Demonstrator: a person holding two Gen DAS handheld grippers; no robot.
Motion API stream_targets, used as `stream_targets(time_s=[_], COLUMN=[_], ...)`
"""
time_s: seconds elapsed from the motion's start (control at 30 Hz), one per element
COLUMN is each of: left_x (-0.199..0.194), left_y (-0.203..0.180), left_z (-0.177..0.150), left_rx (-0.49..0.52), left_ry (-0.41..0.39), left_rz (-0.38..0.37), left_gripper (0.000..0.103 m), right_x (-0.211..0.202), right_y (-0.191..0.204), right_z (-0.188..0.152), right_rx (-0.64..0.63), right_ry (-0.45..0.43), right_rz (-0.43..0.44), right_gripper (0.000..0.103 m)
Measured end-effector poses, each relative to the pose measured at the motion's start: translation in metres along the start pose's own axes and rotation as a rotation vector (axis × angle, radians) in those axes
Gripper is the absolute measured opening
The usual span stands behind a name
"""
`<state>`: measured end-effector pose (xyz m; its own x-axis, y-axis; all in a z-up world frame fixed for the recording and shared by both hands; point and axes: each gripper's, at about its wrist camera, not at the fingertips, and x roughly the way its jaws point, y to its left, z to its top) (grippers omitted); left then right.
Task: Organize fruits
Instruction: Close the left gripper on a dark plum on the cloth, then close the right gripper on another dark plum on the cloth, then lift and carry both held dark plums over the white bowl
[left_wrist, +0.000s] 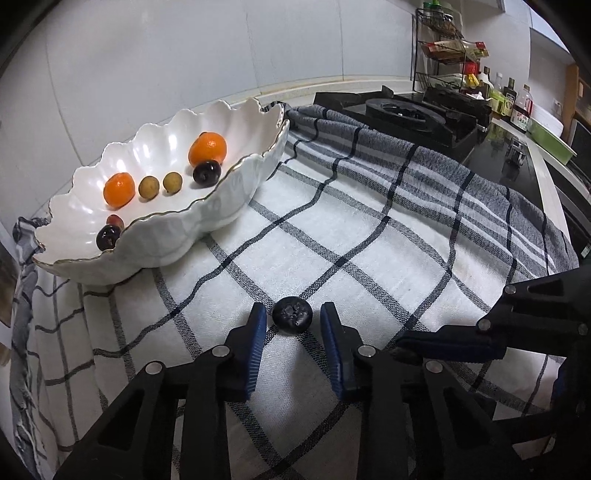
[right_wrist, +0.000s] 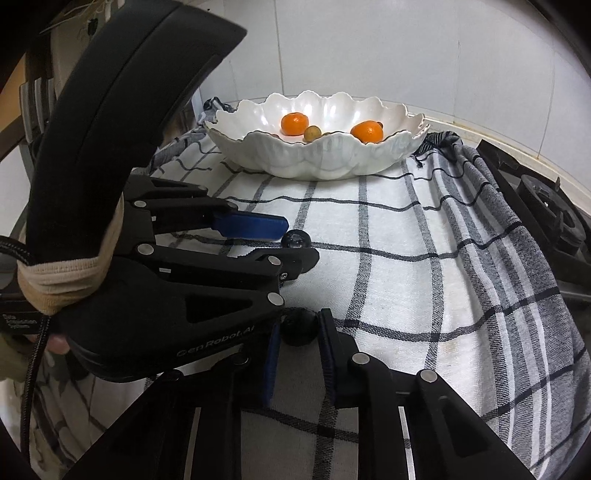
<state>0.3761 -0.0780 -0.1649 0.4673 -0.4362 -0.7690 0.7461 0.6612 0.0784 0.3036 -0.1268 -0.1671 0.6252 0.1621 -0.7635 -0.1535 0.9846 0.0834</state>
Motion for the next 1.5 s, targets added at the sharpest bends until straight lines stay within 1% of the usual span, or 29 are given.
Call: stream_targets(time_s=[0.03, 0.07, 0.23, 0.43, 0.87, 1.27, 1.5], left_x=[0.000, 0.000, -0.003, -0.013, -0.043, -0.082, -0.106], left_y=[0.000, 0.001, 0.001, 0.001, 0.005, -0.006, -0.009], left_z=[0.000, 0.000, 0.000, -0.001, -0.008, -0.008, -0.001], left_rx=[-0.001, -0.004, -0.019, -0.028, -0.110, -0.213, -0.296], left_ry=[0.001, 0.002, -0.003, -0.015, -0.034, -0.098, -0.151], left_rz=[0.001, 0.001, 0.007, 0.034, 0.102, 0.178, 0.252], left_gripper=[0.025, 0.024, 0.024, 0.023, 0.023, 0.023, 0.023], right_x=[0.000, 0.000, -0.004, -0.010, -0.025, -0.053, -0.070], right_y=[-0.001, -0.003, -0.006, -0.003, 0.001, -0.003, -0.010], right_z=[0.000, 0.000, 0.000, 0.001, 0.004, 0.017, 0.027], right_rx=[0.004, 0.006, 0.018, 0.015, -0.004, -0.028, -0.049], right_ry=[-0.001, -0.002, -0.008, -0.024, -0.071, -0.156, -0.206], right_rz=[0.000, -0.002, -0.003, -0.005, -0.002, -0.004, 0.001], right_gripper=[0.022, 0.022, 0.022, 0.022, 0.022, 0.021, 0.021])
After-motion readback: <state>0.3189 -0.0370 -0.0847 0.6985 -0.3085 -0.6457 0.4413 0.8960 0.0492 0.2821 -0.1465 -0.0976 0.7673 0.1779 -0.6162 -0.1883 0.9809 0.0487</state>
